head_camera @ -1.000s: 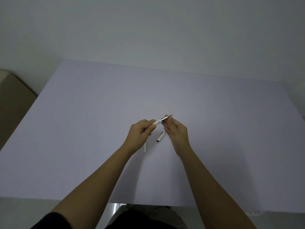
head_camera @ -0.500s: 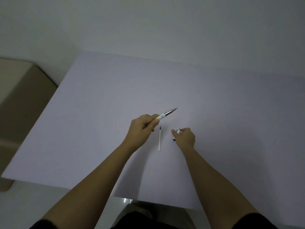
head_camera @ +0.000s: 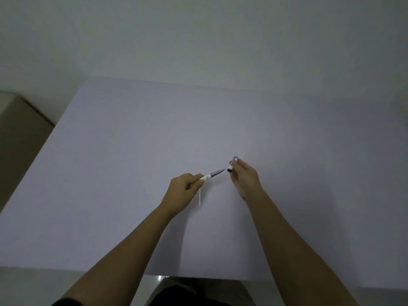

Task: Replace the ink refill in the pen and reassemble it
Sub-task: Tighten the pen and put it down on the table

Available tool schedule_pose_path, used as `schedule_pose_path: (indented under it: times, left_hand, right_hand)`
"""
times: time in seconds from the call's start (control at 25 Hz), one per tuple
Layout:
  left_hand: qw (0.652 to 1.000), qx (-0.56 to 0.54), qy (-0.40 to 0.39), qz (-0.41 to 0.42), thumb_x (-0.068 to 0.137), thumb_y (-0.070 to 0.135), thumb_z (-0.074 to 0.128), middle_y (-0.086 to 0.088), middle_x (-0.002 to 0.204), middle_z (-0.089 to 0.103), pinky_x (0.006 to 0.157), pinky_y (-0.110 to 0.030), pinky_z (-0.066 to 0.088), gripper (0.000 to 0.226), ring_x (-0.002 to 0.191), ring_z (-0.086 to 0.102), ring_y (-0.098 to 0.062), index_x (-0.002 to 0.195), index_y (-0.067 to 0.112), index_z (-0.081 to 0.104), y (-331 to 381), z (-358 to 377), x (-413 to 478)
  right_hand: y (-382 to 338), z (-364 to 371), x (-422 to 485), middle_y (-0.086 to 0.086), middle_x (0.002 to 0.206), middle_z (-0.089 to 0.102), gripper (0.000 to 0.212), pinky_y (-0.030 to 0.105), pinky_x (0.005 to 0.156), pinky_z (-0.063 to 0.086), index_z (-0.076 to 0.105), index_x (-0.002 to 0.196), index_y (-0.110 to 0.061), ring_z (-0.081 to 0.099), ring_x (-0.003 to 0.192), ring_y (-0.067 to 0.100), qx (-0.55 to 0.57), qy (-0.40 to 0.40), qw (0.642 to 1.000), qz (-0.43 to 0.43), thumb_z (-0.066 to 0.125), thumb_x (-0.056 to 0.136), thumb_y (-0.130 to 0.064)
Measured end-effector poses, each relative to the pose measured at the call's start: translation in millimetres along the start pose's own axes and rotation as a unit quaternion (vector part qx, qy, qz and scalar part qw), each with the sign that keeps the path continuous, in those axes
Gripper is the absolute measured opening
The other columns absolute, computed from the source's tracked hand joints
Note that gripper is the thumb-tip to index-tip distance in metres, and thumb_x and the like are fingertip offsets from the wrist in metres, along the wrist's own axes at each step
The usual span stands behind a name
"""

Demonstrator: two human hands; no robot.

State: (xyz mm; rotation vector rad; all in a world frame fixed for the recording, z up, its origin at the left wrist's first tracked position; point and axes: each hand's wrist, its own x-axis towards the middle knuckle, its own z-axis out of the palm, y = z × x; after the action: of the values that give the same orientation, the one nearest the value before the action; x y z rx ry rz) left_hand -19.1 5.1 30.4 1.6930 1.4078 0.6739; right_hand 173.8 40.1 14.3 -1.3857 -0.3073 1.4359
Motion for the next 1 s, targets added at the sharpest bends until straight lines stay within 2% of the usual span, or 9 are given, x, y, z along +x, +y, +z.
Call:
schedule_pose_path:
  times: [0.12,0.28,0.48,0.72,0.88,1.0]
  left_hand:
    - [1.000,0.007,0.003,0.006,0.092,0.024,0.053,-0.018,0.075,0.062,0.071,-0.041,0.048,0.019,0.072,0.059,-0.028,0.102,0.019,0.069,2,6,2]
    - [1.000,0.021,0.019,0.002,0.093,0.026,0.052,-0.018,0.073,0.060,0.064,-0.032,0.042,0.018,0.069,0.056,-0.026,0.096,0.020,0.068,6,8,7]
    - [0.999,0.034,0.029,0.004,0.093,0.026,0.051,-0.020,0.073,0.060,0.066,-0.038,0.044,0.020,0.070,0.056,-0.029,0.095,0.017,0.068,8,7,11]
    - [0.999,0.039,0.029,0.010,0.093,0.026,0.050,-0.019,0.073,0.060,0.068,-0.040,0.046,0.020,0.071,0.057,-0.028,0.093,0.016,0.067,8,8,10]
    - [0.999,0.039,0.027,0.016,0.094,0.026,0.050,-0.017,0.073,0.060,0.067,-0.039,0.046,0.019,0.070,0.056,-0.027,0.095,0.018,0.067,12,9,11]
    - [0.999,0.037,0.026,0.021,0.093,0.026,0.050,-0.016,0.072,0.061,0.065,-0.036,0.044,0.020,0.069,0.056,-0.025,0.094,0.017,0.067,16,10,12]
  right_hand:
    - [-11,-2,-4,-0.001,0.079,0.062,0.010,0.019,0.077,0.044,0.064,0.094,-0.015,0.058,0.078,0.006,-0.007,-0.009,1.000,-0.002,0.065,0.085,-0.019]
    - [-15,-2,-7,-0.002,0.082,0.064,0.019,0.020,0.078,0.045,0.062,0.101,-0.015,0.060,0.081,0.006,0.002,-0.015,1.000,-0.005,0.067,0.083,-0.018]
    - [-15,0,-11,-0.003,0.081,0.066,0.017,0.020,0.078,0.045,0.059,0.100,-0.015,0.062,0.080,0.004,0.001,-0.031,0.999,-0.011,0.066,0.084,-0.017]
    - [-20,-3,-16,-0.007,0.078,0.067,0.011,0.019,0.076,0.047,0.060,0.093,-0.020,0.064,0.075,0.000,0.031,-0.013,0.999,-0.017,0.066,0.084,-0.016]
    - [-19,-2,-23,-0.004,0.085,0.068,0.016,0.020,0.078,0.049,0.059,0.101,-0.016,0.065,0.082,0.004,-0.004,-0.054,0.998,-0.015,0.064,0.085,-0.015]
    - [-16,-1,-29,-0.002,0.087,0.071,0.011,0.019,0.076,0.049,0.061,0.096,-0.016,0.067,0.086,0.005,-0.041,-0.088,0.995,-0.015,0.064,0.086,-0.015]
